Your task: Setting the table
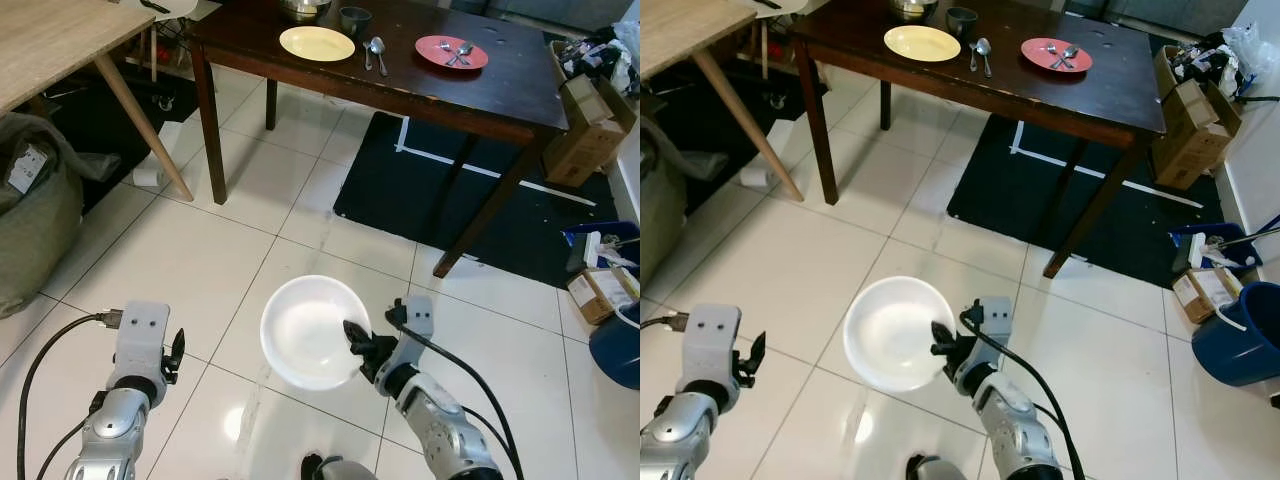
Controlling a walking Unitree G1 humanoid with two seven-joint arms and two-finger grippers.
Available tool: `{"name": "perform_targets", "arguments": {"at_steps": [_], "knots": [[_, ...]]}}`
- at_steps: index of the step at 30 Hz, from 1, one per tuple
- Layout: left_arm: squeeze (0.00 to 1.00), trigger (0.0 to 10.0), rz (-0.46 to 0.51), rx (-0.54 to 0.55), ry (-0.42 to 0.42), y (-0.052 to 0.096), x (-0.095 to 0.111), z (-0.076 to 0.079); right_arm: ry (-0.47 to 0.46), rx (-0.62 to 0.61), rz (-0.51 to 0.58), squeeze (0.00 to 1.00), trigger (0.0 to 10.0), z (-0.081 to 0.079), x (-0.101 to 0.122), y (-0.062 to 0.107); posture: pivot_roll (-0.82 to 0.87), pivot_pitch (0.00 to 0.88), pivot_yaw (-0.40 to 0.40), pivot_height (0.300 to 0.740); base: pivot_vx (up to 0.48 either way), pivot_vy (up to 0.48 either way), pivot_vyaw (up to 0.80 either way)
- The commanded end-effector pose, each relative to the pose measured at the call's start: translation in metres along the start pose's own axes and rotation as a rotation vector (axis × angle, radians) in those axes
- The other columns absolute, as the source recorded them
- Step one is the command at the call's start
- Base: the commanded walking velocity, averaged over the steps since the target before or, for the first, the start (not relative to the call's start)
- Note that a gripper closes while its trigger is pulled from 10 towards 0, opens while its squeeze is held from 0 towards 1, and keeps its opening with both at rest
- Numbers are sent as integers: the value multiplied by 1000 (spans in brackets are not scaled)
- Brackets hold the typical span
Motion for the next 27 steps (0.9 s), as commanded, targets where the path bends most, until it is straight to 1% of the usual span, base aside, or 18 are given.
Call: {"name": "perform_targets", "arguments": {"at_steps": [1, 24, 27], "knots": [[0, 10000, -24, 6, -4, 1, -8, 0, -1, -6, -6, 0, 10000, 2, -5, 2, -36, 63, -18, 740, 0, 0, 0], [0, 10000, -6, 0, -8, -1, -5, 1, 3, -4, 6, 0, 10000, 1, -2, 0, -35, 62, -17, 740, 0, 0, 0], [20, 10000, -1, -1, -14, -1, -4, 1, 23, -4, 13, 0, 10000, 0, 0, 0, -35, 63, -17, 740, 442, 0, 0]]}}
Point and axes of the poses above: a point about 5 cm out from each wrist's last joint towards the gripper, its own y axis pointing back from the gripper into the wrist, its own x axis along the axis of the wrist's last joint, z = x × y, the point moved 5 cm from there along -y, pointing out of the wrist towards the gripper, and after that the axes turned 15 degrees about y, right-handed, at the moved point
